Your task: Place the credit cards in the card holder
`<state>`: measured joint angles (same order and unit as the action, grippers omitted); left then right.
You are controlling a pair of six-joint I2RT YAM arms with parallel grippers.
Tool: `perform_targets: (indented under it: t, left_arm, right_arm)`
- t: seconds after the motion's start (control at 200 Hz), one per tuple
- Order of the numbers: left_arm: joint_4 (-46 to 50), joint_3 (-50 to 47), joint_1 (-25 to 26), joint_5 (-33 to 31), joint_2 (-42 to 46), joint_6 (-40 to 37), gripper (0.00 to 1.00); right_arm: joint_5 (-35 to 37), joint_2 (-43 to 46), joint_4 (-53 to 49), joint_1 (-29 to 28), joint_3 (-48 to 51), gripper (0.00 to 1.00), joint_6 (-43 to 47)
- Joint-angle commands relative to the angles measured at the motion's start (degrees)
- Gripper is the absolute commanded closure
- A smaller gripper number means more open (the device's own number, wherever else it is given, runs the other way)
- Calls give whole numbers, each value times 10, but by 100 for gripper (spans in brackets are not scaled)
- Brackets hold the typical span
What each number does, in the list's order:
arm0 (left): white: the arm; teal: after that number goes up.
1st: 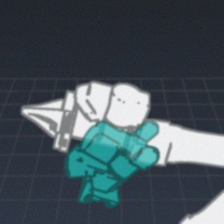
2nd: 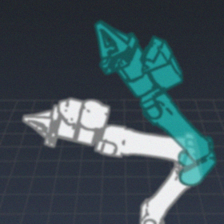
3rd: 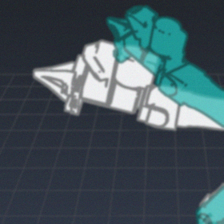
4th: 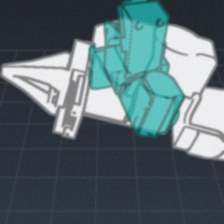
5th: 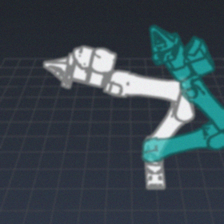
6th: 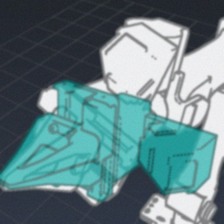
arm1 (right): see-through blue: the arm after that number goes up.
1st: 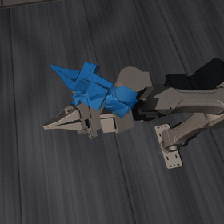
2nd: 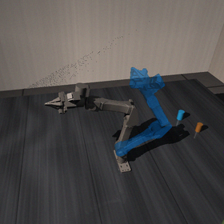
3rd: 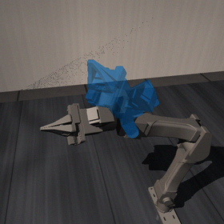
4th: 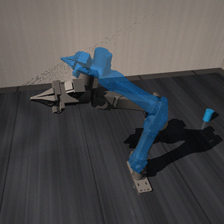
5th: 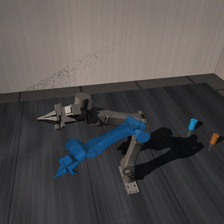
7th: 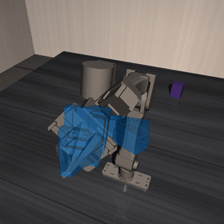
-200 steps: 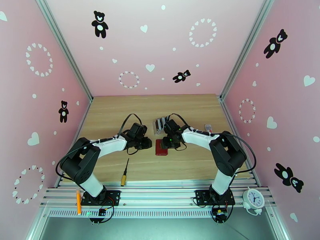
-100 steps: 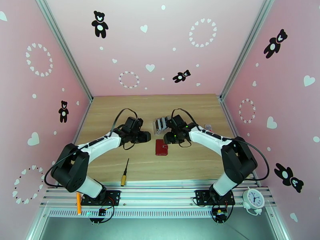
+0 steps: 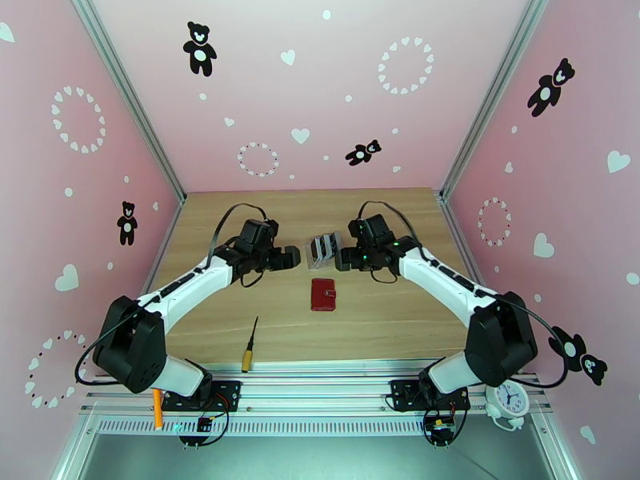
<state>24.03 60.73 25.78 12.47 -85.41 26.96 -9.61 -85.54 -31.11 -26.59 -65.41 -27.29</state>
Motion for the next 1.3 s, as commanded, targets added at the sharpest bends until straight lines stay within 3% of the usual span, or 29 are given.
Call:
perform_targets:
  t: [0.0, 0.115, 0.596, 0.971, 1.291]
  left_arm:
    - [24, 25, -13, -17, 21, -12, 2]
    - [29, 35, -29, -22, 27, -16, 2]
    - [30, 68, -40, -180, 97, -58, 2]
    - [-54, 41, -125, -127, 125, -85, 2]
    - [-167, -41, -140, -183, 146, -160, 2]
  right_arm:
    - [15, 28, -26, 11, -28, 13, 11]
    - [27, 37, -38, 22, -46, 7, 18]
    - [31, 49, -10, 88, -74, 6, 56]
    - [29, 55, -8, 161, -91, 7, 52]
    - [52, 105, 80, 217, -19, 7, 78]
